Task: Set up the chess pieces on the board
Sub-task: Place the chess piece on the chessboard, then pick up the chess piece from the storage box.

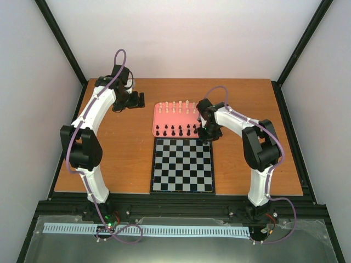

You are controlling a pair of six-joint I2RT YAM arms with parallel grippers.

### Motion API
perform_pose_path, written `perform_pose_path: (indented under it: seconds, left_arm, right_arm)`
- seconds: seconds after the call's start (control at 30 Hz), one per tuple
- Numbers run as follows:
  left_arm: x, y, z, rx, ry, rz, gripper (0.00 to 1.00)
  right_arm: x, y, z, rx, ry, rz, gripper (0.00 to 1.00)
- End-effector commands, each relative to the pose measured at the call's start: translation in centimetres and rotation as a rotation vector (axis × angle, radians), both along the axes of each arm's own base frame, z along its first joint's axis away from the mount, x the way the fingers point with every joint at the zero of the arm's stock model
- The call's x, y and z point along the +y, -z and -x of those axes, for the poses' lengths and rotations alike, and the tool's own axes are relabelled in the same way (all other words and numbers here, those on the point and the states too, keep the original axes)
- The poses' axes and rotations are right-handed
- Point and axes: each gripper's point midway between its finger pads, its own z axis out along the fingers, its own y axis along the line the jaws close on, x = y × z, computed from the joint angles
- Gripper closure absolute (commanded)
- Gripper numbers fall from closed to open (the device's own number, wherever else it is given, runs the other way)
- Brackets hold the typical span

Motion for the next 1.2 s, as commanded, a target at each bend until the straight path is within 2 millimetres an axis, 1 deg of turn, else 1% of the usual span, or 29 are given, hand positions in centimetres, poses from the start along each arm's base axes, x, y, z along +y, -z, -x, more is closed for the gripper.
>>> perform_pose_path:
  seconds: [0.0, 0.1, 0.17, 0.27, 0.33, 0.43, 0.5, 0.57, 0.67, 0.8, 0.9, 1.03, 1.17]
  left_arm:
    - [-0.3, 0.3, 0.1, 0.019, -0.004, 0.012, 0.00]
    - [-0.2, 0.3, 0.1, 0.019, -0.006, 0.013, 0.00]
    - [-0.2, 0.3, 0.1, 0.019, -0.007, 0.012, 0.00]
    - [-0.2, 0.2, 0.1, 0.017, -0.008, 0.010, 0.00]
    - [-0.2, 0.1, 0.2, 0.016, -0.007, 0.009, 0.00]
    - [-0.1, 0.0, 0.2, 0.012, -0.008, 0.005, 0.00]
    - [-0.1, -0.1, 0.1, 0.010, -0.007, 0.006, 0.00]
    - [-0.2, -0.1, 0.1, 0.009, -0.007, 0.007, 0.00]
    - [-0.2, -0.2, -0.1, 0.007, -0.006, 0.006, 0.00]
    - [-0.2, -0.4, -0.1, 0.004, -0.006, 0.007, 0.00]
    - [-0.2, -0.3, -0.1, 0.007, -0.005, 0.004, 0.00]
    - [-0.1, -0.1, 0.0, 0.011, -0.005, -0.001, 0.00]
    - [0.0, 0.1, 0.0, 0.014, -0.006, -0.003, 0.00]
  right_arm:
    - [0.3, -0.3, -0.6, -0.020, -0.002, 0.007, 0.60]
    - [0.4, -1.6, -1.0, -0.047, -0.007, -0.007, 0.46]
    - [0.4, -2.8, -1.3, -0.071, -0.010, -0.010, 0.43]
    - [0.5, -4.8, -2.1, -0.114, -0.015, -0.014, 0.41]
    - [0.3, -6.1, -2.7, -0.147, -0.009, -0.002, 0.41]
    - [-0.7, -7.1, -4.2, -0.183, 0.032, 0.003, 0.42]
    - [-1.2, -6.9, -5.3, -0.179, 0.061, -0.010, 0.44]
    - [-1.2, -6.6, -6.7, -0.177, 0.072, -0.021, 0.46]
    - [-0.9, -5.3, -8.5, -0.178, 0.076, -0.015, 0.49]
    - [-0.7, -3.8, -10.2, -0.168, 0.093, -0.032, 0.58]
    - [-0.5, -2.8, -10.7, -0.147, 0.089, -0.043, 0.63]
    - [-0.6, -1.5, -10.5, -0.121, 0.077, -0.032, 0.65]
    - [-1.0, -1.0, -10.7, -0.122, 0.081, -0.012, 0.67]
